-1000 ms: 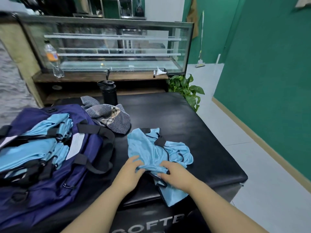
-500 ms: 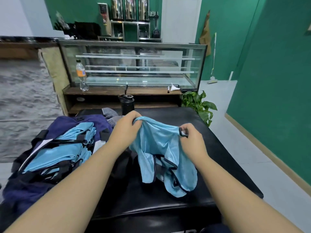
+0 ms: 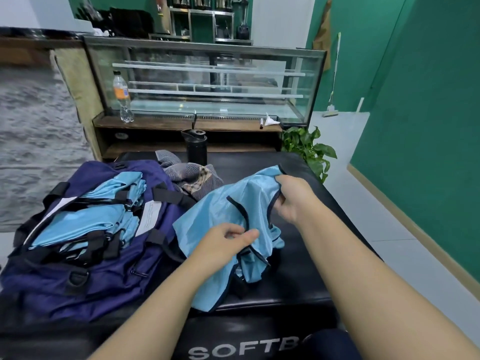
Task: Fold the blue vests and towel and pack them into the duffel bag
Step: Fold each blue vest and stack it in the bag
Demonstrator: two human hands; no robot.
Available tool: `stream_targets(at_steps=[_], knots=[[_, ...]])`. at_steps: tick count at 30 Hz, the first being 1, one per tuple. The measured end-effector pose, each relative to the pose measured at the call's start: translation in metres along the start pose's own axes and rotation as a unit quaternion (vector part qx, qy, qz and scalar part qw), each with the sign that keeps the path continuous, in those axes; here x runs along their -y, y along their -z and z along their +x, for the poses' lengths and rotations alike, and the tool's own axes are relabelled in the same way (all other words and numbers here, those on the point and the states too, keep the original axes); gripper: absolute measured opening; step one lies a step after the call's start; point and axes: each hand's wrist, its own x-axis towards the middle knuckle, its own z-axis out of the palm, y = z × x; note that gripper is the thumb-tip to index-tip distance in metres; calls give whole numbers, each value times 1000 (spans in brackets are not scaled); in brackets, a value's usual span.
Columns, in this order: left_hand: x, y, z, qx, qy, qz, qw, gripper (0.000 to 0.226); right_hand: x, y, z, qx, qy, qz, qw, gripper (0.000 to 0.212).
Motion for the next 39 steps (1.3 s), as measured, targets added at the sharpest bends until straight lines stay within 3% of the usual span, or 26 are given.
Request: stream_targets(at_steps=[2, 5, 8, 11, 17, 22, 28, 32, 35, 39], knots=[[2, -10, 2, -9, -30, 3, 999, 13, 1, -5, -1, 9, -21, 72, 997, 19], [-13, -5, 11, -67, -73, -56, 994, 23, 2, -10, -3, 51, -13, 73, 996, 20], [-33, 17, 16, -102, -110, -143, 978, 35, 0, -4, -1, 70, 23, -91, 993, 38], [-48, 37, 16, -98, -142, -188, 967, 15, -7, -1, -6, 119, 23, -204, 972, 44], [-52, 59, 16, -59, -132, -146, 979, 47, -22, -3, -21, 234, 104, -291, 922, 54], [-53, 74, 15, -34, -149, -138, 979, 56, -15, -8, -32, 279, 164, -276, 905, 53], [-34, 69, 4, -27, -119, -146, 982, 51, -24, -8, -34, 271, 191, -268, 905, 74], [-17, 65, -13, -26, -142, -202, 969, 75, -37, 0, -29, 282, 181, -255, 907, 85], [-4, 67, -15, -49, -156, -226, 960, 87, -42, 1, -35, 300, 172, -237, 908, 81], [-2, 65, -17, -78, -162, -180, 967, 76, -47, 0, -35, 294, 155, -240, 912, 77]])
